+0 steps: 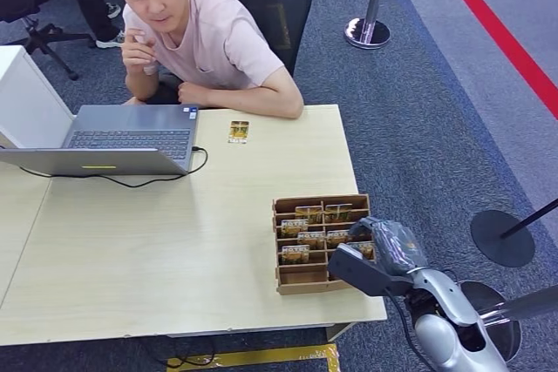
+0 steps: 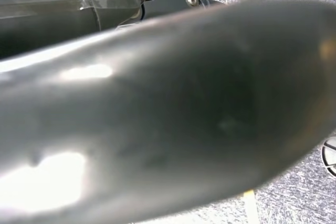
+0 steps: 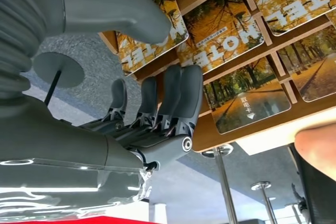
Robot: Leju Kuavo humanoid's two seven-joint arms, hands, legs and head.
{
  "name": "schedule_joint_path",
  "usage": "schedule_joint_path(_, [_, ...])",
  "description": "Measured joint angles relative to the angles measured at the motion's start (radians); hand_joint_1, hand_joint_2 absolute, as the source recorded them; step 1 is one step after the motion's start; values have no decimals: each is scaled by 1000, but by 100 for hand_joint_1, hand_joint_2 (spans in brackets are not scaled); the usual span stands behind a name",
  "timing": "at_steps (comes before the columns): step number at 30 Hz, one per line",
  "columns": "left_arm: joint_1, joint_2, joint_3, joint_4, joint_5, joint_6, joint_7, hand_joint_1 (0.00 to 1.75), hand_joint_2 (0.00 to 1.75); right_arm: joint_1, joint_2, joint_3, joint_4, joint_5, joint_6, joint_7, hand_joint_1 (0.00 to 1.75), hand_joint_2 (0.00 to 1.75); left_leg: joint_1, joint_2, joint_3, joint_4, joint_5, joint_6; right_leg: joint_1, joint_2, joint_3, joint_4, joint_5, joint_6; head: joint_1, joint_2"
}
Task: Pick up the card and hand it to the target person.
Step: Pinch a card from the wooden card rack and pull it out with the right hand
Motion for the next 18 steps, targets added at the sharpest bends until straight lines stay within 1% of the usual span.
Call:
schedule_joint_path(8, [0,0,8,0,0,3,-1,0,0,0,0,0,5,1,0,0,98,175,0,0,0,0,0,0,0,0,0,0,0,0,0,0])
schedule_joint_path(14, [0,0,16,0,0,1,-16,0,0,0,0,-1,5,2,0,1,104,175,0,0,0,0,0,0,0,0,0,0,0,0,0,0])
schedule_joint_path(18, [0,0,18,0,5,0,-32,0,0,0,0,-2,5,6,0,4,102,175,0,0,0,0,0,0,0,0,0,0,0,0,0,0])
